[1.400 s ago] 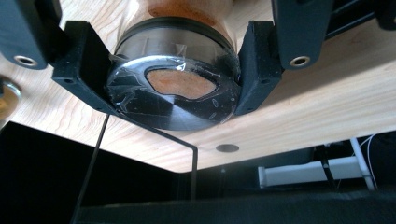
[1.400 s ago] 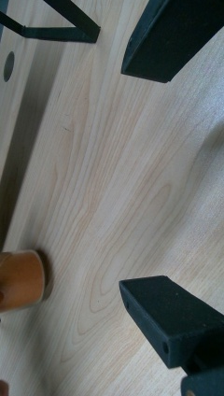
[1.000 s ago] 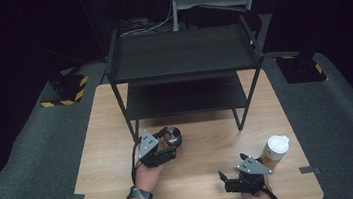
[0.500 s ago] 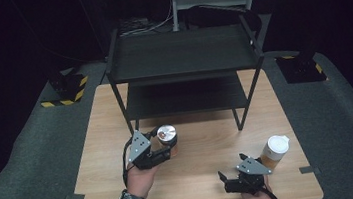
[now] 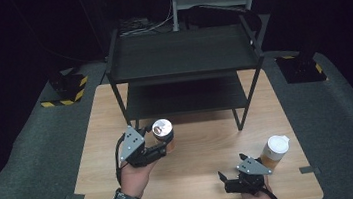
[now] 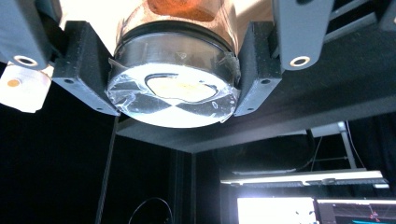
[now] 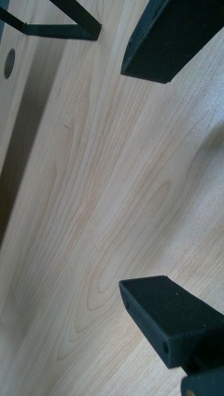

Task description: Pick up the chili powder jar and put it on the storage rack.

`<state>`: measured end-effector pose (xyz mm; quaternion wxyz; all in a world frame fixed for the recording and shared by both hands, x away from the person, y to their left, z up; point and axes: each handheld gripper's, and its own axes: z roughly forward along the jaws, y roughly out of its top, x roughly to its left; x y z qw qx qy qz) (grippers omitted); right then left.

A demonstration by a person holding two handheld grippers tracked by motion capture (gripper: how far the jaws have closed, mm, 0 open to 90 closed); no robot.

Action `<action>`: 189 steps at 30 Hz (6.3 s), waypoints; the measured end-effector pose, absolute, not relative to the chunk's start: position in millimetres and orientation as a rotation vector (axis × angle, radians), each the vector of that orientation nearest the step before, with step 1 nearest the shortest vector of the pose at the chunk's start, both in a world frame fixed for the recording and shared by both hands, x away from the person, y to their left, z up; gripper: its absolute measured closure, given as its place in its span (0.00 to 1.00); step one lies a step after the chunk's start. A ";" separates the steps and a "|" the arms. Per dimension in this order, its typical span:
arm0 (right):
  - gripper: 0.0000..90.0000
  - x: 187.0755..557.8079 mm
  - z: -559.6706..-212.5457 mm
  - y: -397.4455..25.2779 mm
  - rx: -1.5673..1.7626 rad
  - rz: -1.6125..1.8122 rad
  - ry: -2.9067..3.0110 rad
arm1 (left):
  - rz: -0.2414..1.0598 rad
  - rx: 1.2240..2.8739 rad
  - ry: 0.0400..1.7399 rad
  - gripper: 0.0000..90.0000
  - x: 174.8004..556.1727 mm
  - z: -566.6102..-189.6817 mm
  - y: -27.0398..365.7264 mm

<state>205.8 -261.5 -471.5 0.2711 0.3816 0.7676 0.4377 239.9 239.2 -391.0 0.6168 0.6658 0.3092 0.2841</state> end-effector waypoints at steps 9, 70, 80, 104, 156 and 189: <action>0.00 206.0 -471.2 -261.5 1.033 1.179 2.068 | 0.677 1.510 0.692 0.39 235.2 -369.9 241.8; 0.00 206.5 -471.8 -263.6 1.034 1.193 2.068 | 0.739 1.338 0.674 0.39 281.4 -234.3 240.1; 0.00 206.6 -471.8 -263.9 1.033 1.196 2.070 | 0.764 1.334 0.700 0.39 305.1 -229.2 229.8; 0.00 207.0 -472.4 -267.1 1.026 1.214 2.073 | 0.845 1.340 0.783 0.39 342.5 -218.7 211.7; 0.00 207.1 -471.6 -267.3 1.016 1.206 2.085 | 0.809 1.352 0.855 0.11 345.8 -221.4 205.1; 0.00 206.3 -471.8 -265.7 1.002 1.197 2.087 | 0.833 1.412 0.800 0.00 309.8 -229.8 216.5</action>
